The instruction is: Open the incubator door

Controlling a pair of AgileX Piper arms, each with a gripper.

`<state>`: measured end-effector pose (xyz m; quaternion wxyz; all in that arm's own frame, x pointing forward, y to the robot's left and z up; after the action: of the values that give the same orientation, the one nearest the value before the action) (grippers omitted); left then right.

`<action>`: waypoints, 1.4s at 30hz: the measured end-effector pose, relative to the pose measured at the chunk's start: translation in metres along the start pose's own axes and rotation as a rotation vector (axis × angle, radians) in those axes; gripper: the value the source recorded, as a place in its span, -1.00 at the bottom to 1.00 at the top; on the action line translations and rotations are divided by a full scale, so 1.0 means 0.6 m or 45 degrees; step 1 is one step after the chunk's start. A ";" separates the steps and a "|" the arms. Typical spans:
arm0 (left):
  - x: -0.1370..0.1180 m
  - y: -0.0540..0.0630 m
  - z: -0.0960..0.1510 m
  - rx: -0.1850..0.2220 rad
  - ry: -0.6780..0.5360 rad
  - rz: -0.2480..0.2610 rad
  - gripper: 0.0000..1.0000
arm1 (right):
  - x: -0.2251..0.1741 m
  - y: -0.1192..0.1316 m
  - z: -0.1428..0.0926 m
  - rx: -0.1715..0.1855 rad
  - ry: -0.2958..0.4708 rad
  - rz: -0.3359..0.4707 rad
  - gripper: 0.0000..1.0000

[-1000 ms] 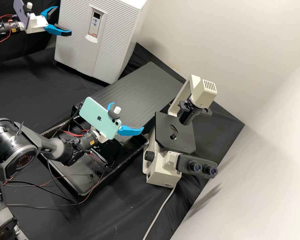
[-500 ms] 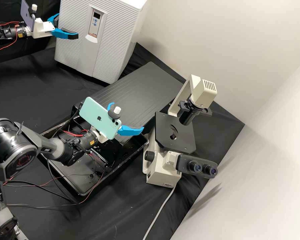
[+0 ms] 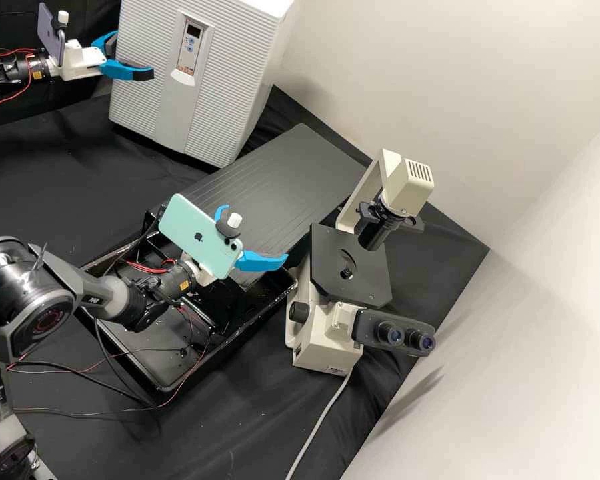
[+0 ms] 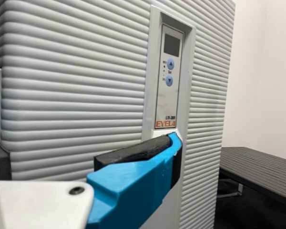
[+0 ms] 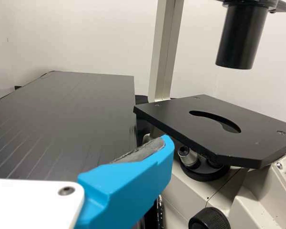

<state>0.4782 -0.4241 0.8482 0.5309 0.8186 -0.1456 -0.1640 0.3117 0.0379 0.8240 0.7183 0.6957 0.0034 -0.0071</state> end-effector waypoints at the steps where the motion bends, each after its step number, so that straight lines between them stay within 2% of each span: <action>1: -0.001 0.003 0.002 0.001 -0.001 0.002 1.00 | 0.000 0.000 0.000 0.000 0.000 0.000 1.00; 10: 0.001 0.011 0.014 -0.002 0.035 -0.031 1.00 | 0.000 0.000 0.000 0.000 0.000 0.000 1.00; 17: 0.001 0.011 0.014 -0.007 0.034 -0.030 1.00 | 0.000 0.000 0.000 0.000 0.000 0.000 1.00; 18: 0.001 0.011 0.014 -0.007 0.034 -0.030 -1.00 | 0.000 0.000 0.000 0.000 0.000 0.000 1.00; 28: -0.003 0.016 0.018 -0.013 0.041 -0.024 -1.00 | 0.000 0.000 0.000 0.000 0.000 0.000 1.00; 42: -0.004 0.010 0.022 -0.035 0.056 -0.022 -1.00 | 0.000 0.000 0.000 0.000 0.000 0.000 1.00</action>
<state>0.4698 -0.4364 0.8486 0.5436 0.8159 -0.1245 -0.1527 0.3117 0.0379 0.8240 0.7183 0.6957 0.0034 -0.0071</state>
